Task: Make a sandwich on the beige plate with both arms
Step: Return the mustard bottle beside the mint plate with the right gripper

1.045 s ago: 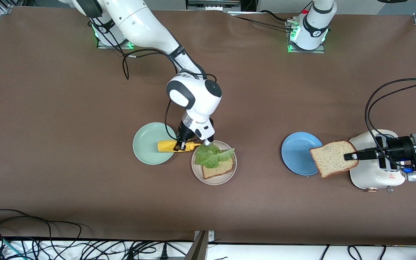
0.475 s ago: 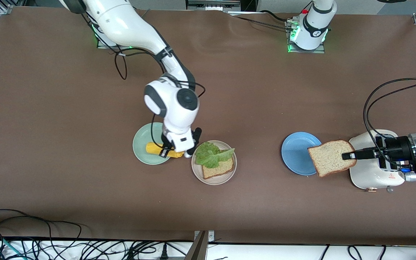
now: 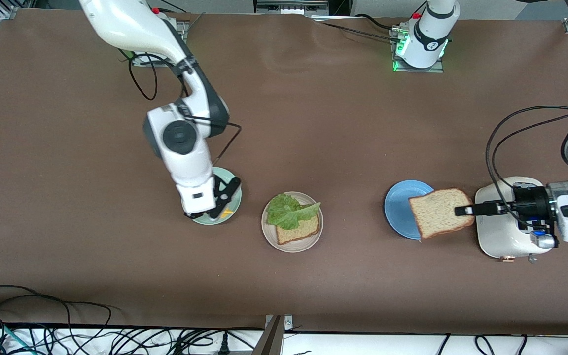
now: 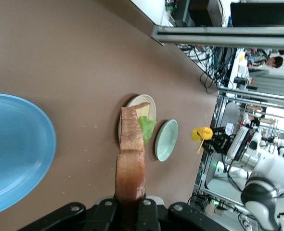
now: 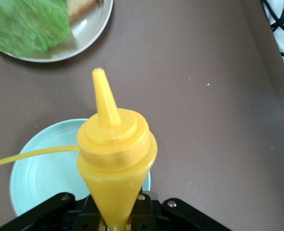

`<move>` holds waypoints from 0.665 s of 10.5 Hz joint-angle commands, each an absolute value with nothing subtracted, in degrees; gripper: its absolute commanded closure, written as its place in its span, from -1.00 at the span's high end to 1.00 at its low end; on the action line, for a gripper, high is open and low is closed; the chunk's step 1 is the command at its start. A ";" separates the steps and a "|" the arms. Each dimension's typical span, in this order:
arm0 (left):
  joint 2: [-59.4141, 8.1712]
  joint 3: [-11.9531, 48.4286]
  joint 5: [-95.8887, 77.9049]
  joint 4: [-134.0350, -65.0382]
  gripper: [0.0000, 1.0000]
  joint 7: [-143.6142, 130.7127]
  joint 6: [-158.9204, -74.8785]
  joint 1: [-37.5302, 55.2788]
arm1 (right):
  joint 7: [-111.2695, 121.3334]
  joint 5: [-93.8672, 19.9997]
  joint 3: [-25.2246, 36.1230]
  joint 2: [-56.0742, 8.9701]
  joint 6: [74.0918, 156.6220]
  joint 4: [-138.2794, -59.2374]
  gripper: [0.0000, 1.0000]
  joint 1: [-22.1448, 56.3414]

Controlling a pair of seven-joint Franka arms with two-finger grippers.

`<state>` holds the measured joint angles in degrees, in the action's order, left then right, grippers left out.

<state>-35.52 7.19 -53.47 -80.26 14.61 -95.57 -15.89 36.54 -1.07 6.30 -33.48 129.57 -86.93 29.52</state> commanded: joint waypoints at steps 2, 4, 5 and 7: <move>-32.79 6.59 -54.58 -82.34 -1.00 14.68 -97.11 -9.77 | 55.40 -24.27 9.66 -27.70 129.73 -93.32 -1.00 25.06; -31.73 6.50 -54.75 -84.98 -1.00 14.33 -100.62 -6.00 | 66.57 -35.11 10.63 -25.93 128.68 -96.31 -1.00 22.34; -31.82 6.59 -54.76 -85.08 -1.00 12.50 -103.33 -3.63 | 72.54 -38.90 10.63 -26.01 125.54 -96.33 -1.00 19.54; -31.90 6.59 -54.93 -86.48 -1.00 9.42 -109.66 0.07 | 88.34 -48.99 10.81 -26.72 119.83 -97.20 -1.00 14.70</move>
